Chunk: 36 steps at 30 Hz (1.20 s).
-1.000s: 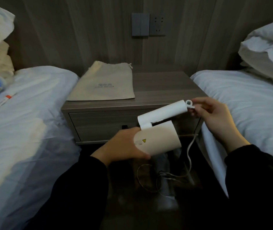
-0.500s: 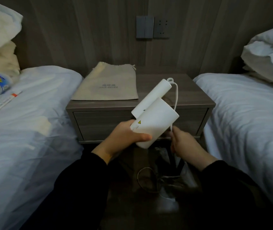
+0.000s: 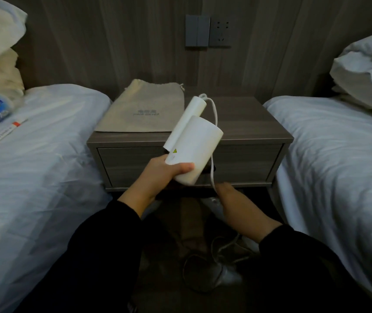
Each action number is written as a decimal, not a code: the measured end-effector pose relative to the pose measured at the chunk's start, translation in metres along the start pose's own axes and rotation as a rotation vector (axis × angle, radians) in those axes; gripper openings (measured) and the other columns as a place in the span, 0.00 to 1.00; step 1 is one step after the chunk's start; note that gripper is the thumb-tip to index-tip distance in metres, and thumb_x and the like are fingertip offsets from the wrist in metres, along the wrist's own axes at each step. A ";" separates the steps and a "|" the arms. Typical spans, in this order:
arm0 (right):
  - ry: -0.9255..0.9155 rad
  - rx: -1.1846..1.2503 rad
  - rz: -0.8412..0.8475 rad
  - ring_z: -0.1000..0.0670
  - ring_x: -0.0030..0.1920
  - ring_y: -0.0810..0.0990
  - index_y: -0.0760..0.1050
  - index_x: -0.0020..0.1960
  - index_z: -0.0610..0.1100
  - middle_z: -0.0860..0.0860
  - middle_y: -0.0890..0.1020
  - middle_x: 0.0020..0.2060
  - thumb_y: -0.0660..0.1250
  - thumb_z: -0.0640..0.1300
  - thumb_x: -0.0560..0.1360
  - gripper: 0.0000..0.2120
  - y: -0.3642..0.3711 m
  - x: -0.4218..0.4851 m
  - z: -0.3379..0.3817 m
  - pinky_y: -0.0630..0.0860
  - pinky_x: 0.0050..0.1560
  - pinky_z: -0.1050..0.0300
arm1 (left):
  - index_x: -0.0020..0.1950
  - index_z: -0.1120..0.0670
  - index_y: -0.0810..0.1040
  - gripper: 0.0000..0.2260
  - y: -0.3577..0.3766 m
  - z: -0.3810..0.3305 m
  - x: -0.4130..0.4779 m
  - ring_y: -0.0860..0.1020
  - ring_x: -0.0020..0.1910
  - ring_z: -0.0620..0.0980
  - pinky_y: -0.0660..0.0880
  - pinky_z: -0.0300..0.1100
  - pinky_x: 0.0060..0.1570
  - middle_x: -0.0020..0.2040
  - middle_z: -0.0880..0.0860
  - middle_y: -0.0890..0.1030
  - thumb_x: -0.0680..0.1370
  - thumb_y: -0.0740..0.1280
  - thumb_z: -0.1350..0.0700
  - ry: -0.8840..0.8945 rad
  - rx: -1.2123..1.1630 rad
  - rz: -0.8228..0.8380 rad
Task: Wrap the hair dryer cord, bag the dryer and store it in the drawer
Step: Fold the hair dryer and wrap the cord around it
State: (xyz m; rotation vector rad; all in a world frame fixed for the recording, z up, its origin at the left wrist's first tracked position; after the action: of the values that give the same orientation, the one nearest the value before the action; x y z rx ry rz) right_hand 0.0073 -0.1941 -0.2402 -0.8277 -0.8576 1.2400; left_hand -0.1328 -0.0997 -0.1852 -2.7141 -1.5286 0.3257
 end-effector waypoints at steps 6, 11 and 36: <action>-0.147 -0.210 -0.014 0.41 0.52 0.80 0.73 0.59 0.49 0.44 0.82 0.53 0.57 0.46 0.77 0.13 -0.036 -0.008 0.046 0.76 0.49 0.49 | 0.57 0.54 0.76 0.23 -0.019 -0.011 0.003 0.75 0.50 0.47 0.73 0.38 0.45 0.49 0.48 0.77 0.65 0.77 0.50 0.115 0.412 -0.213; -0.142 -0.256 0.150 0.48 0.57 0.77 0.70 0.65 0.56 0.54 0.78 0.57 0.60 0.45 0.76 0.18 -0.059 -0.017 0.056 0.72 0.53 0.56 | 0.60 0.50 0.74 0.30 -0.012 -0.023 -0.005 0.78 0.54 0.52 0.73 0.43 0.49 0.54 0.50 0.79 0.61 0.76 0.43 0.257 0.798 -0.262; 0.180 0.041 -0.302 0.52 0.43 0.76 0.82 0.44 0.45 0.51 0.79 0.39 0.71 0.42 0.70 0.04 -0.113 -0.005 -0.002 0.67 0.45 0.62 | 0.63 0.52 0.71 0.28 0.046 0.007 -0.011 0.75 0.55 0.50 0.72 0.42 0.51 0.58 0.51 0.76 0.66 0.72 0.44 0.772 1.293 0.138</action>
State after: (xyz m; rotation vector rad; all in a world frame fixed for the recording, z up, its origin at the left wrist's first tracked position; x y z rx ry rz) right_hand 0.0577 -0.2152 -0.1407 -0.7338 -0.7759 0.9011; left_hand -0.1009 -0.1338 -0.1954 -1.5613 -0.5346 0.1320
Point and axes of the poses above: each hand's wrist, its own x-axis towards the middle knuckle, its own y-axis out of the palm, z = x × y, the point moved 7 cm from there along x, towards the middle knuckle
